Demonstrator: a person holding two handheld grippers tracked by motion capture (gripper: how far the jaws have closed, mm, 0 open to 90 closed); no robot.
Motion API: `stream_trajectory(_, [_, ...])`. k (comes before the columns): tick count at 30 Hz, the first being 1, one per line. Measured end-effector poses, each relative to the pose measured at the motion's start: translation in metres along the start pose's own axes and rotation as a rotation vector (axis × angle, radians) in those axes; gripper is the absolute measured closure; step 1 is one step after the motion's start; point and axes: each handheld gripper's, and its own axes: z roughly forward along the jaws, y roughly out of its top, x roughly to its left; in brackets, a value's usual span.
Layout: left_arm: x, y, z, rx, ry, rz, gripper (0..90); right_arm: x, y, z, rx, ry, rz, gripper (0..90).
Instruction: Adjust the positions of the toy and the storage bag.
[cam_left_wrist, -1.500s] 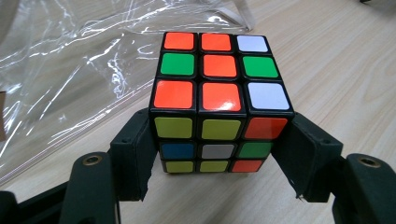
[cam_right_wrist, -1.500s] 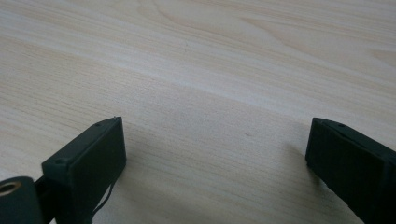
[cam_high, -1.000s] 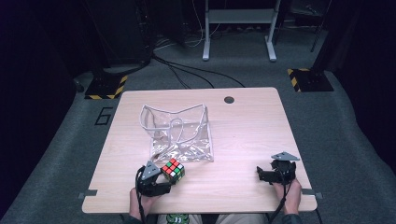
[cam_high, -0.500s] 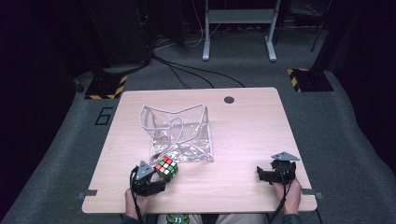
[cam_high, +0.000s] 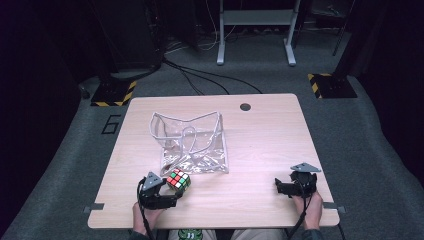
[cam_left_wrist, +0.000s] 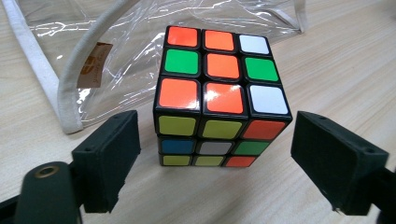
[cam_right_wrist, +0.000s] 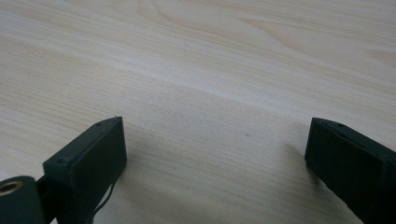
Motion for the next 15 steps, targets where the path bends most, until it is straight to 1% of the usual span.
stream_trajectory(2, [0.002, 0.001, -0.004, -0.006, -0.003, -0.001, 13.5, 0.0, 0.0, 0.0, 0.001, -0.002, 0.002, 4.5])
stream_trajectory(7, [0.007, 0.002, -0.012, -0.023, -0.003, -0.025, 9.4, 0.0, 0.0, 0.0, -0.001, -0.002, 0.0, 4.6])
stream_trajectory(11, [0.012, 0.002, -0.016, -0.026, 0.007, -0.04, 8.1, 0.0, 0.0, 0.0, 0.001, -0.002, 0.003, 4.6])
stream_trajectory(12, [0.014, 0.001, -0.017, -0.03, 0.007, -0.048, 8.2, 0.0, 0.0, 0.0, 0.001, -0.002, 0.005, 4.6])
stream_trajectory(13, [0.019, 0.0, -0.02, -0.033, 0.008, -0.07, 8.3, 0.0, 0.0, 0.0, 0.0, -0.003, 0.004, 4.7])
stream_trajectory(15, [0.023, -0.002, -0.021, -0.037, 0.02, -0.084, 8.1, 0.0, 0.0, 0.0, 0.0, -0.001, 0.002, 4.8])
